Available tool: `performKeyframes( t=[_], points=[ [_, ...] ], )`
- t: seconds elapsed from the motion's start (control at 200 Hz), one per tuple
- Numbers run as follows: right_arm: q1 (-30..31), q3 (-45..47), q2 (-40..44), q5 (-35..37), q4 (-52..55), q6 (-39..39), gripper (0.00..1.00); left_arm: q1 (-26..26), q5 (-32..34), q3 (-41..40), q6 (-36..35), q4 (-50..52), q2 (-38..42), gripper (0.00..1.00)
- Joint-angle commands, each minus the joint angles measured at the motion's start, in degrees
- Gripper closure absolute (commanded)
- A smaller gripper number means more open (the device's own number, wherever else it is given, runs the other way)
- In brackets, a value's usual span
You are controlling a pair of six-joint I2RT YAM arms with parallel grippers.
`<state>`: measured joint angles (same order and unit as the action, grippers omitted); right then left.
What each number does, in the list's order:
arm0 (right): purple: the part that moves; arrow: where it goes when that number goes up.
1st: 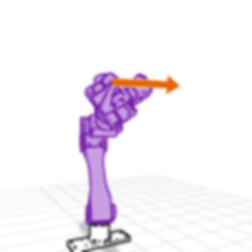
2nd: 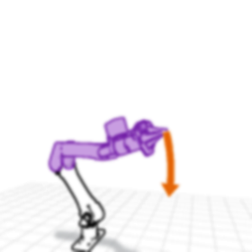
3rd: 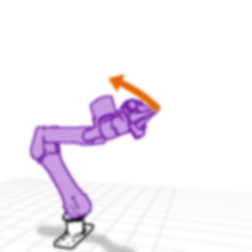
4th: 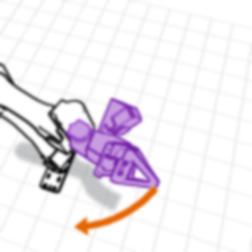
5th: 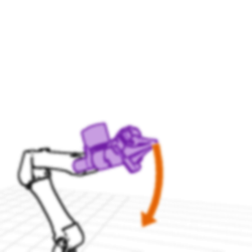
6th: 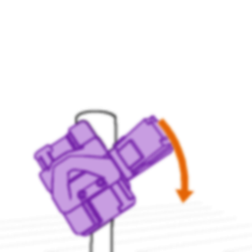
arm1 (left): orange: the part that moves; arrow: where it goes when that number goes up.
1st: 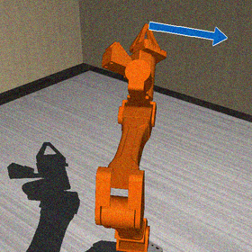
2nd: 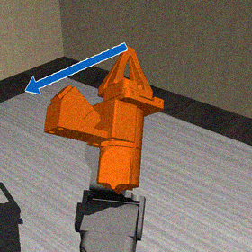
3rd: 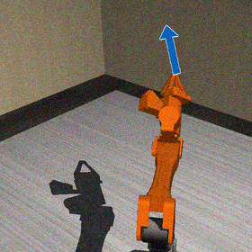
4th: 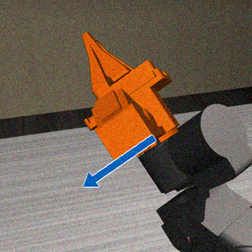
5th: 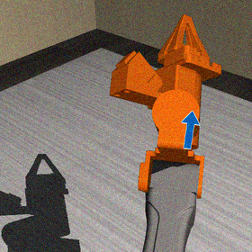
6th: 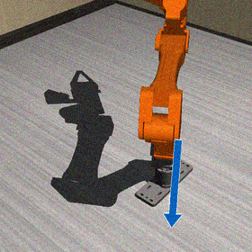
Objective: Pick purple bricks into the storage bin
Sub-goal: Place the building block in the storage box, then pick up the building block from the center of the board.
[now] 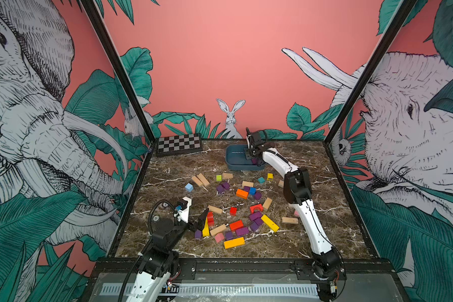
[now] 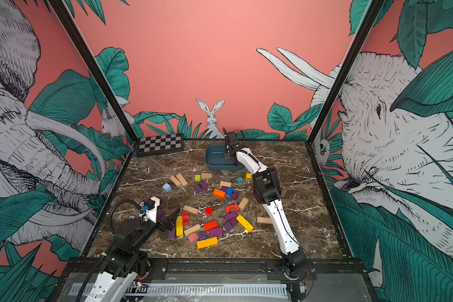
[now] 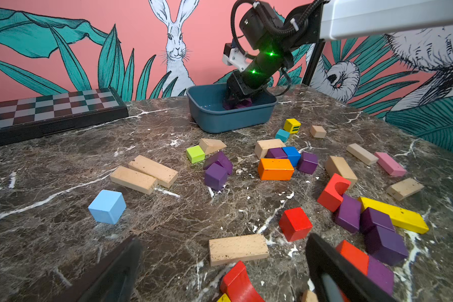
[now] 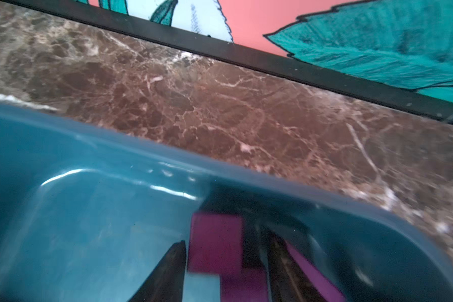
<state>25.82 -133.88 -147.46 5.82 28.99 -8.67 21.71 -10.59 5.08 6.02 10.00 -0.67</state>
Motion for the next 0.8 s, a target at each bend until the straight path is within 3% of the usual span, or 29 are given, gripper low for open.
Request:
performKeyframes(
  t=[0.0, 0.21, 0.51, 0.675, 0.795],
  points=[
    [1.17, 5.03, 10.66, 1.94, -4.97, 2.15, 0.45, 0.04, -0.87, -0.84, -0.21, -0.64, 0.32, 0.01],
    [2.42, 23.17, 24.47, 1.31, -6.65, 2.69, 0.4, 0.05, -1.12, -0.93, -0.26, -0.84, 0.31, 0.01],
    [8.19, 52.78, 42.22, -0.13, -6.81, 1.41, 0.45, 0.09, -1.14, -0.93, -0.26, -0.86, 0.35, 0.01],
    [12.4, 64.32, 47.33, -1.04, -10.12, -1.32, 0.45, 0.12, -1.39, -0.86, -0.39, -0.77, 0.34, 0.01],
    [14.56, 66.38, 46.74, -0.42, -10.87, -2.81, 0.46, 0.11, -1.58, -0.77, -0.35, -0.62, 0.35, 0.01]
  ],
)
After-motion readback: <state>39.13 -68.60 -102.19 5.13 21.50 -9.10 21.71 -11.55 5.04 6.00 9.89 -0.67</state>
